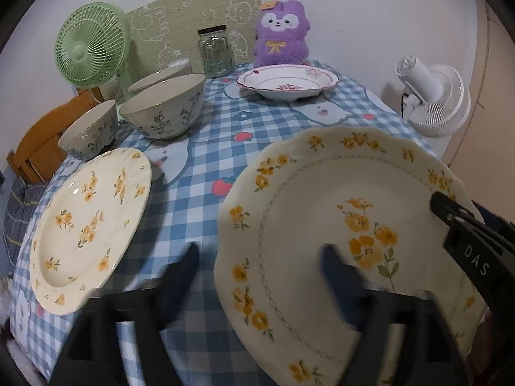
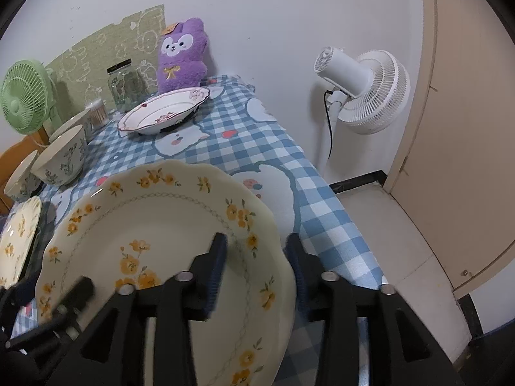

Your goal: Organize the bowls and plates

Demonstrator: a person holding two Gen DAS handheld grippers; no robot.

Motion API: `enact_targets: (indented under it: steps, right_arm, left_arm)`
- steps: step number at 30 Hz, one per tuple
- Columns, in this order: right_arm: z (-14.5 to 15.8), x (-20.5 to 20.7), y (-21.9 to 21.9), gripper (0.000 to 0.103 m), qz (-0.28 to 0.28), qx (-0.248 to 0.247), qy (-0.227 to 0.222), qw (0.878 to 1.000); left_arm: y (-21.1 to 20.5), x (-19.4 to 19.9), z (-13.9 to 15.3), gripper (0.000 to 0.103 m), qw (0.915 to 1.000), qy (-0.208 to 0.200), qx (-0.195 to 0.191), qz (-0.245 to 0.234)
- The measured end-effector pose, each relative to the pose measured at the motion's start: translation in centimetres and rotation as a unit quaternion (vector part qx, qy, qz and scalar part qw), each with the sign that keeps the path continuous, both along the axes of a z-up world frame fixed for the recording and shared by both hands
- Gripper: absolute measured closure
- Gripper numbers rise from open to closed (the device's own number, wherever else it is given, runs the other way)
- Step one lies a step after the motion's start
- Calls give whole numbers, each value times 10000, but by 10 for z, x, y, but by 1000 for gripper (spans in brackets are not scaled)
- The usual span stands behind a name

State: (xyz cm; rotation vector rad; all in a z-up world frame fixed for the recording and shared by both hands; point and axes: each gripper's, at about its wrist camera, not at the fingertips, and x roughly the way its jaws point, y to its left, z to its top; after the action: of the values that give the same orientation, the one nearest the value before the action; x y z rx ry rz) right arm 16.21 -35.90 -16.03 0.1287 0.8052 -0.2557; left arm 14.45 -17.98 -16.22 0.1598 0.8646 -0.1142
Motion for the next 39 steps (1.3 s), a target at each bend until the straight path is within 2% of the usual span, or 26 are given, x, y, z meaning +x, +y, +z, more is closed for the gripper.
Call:
enact_targets:
  steps: [1, 2, 5, 18, 25, 32, 39]
  right_arm:
    - [1, -1, 1, 36, -29, -42, -8, 10000]
    - [3, -3, 2, 31, -44, -89, -60, 9999]
    - [14, -9, 9, 21, -36, -382, -270, 9989]
    - [39, -22, 41, 20, 232, -562, -351, 9975]
    - [55, -32, 61, 20, 355, -485, -463, 9971]
    - [70, -38, 87, 20, 477, -550, -524, 9960]
    - [83, -40, 112, 20, 733, -544, -417, 9950]
  left_arm:
    - [-1, -2, 1, 14, 10000, -28, 33, -7]
    - [-1, -3, 2, 13, 10000, -55, 66, -12]
    - [1, -3, 4, 9, 10000, -28, 39, 1]
    - [19, -10, 31, 7, 9998, -192, -102, -38]
    - [40, -16, 44, 7, 9993, -225, -283, 14]
    - [63, -24, 56, 7, 9988, -356, -302, 142]
    - [85, -33, 69, 10, 9981, -479, -320, 194]
